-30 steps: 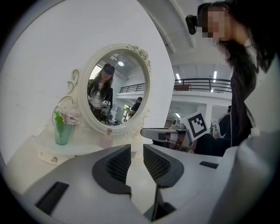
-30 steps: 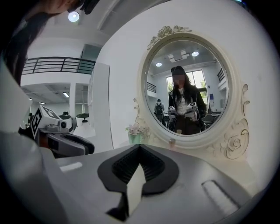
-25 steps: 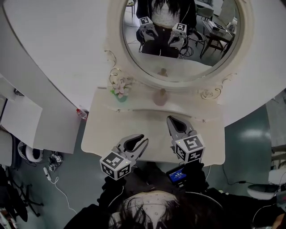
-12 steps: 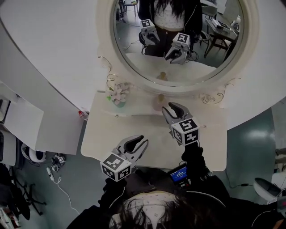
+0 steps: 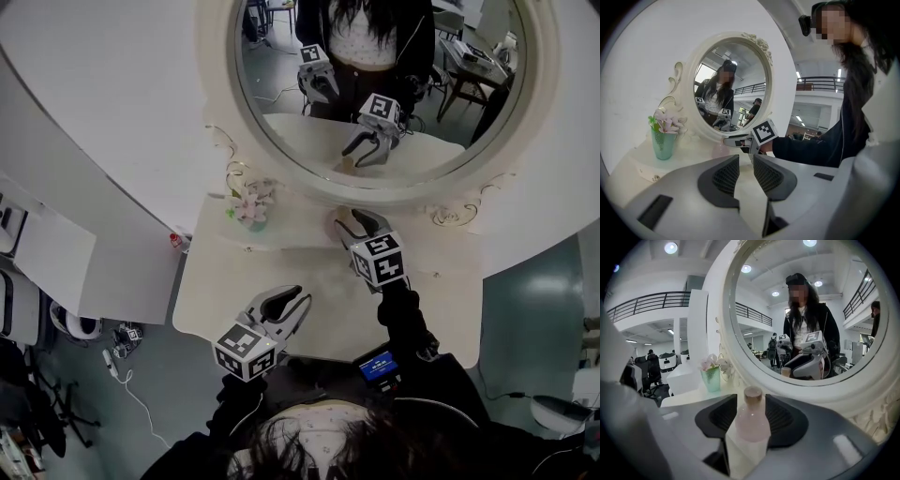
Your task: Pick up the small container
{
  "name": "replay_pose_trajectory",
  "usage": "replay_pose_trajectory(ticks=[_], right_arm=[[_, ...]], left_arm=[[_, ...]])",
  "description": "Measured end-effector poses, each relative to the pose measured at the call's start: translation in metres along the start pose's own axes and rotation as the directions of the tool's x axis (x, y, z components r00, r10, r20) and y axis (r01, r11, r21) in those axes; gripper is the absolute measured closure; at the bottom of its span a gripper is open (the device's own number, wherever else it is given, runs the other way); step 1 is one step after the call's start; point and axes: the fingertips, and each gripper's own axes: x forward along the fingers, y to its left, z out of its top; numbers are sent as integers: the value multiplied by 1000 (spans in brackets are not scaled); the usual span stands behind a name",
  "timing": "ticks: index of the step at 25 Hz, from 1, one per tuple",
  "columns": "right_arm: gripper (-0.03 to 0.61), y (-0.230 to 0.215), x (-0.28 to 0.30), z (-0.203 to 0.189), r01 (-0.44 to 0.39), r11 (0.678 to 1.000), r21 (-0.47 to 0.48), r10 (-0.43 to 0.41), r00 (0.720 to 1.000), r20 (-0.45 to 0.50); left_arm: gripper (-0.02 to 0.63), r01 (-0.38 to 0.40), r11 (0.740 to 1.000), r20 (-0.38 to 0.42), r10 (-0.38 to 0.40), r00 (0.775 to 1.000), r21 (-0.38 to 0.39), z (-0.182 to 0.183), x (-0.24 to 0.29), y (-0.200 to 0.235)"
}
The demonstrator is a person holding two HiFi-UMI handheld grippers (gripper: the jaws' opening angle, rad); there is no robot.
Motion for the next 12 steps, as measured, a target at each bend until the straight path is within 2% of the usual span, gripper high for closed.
replay_pose_trajectory(ticks=[12], right_arm=[[394,-4,30,-10,16,1000,-27,-17,999,-35]], left_arm=[[532,-39,999,-2,39,999,-28,0,-7,18]])
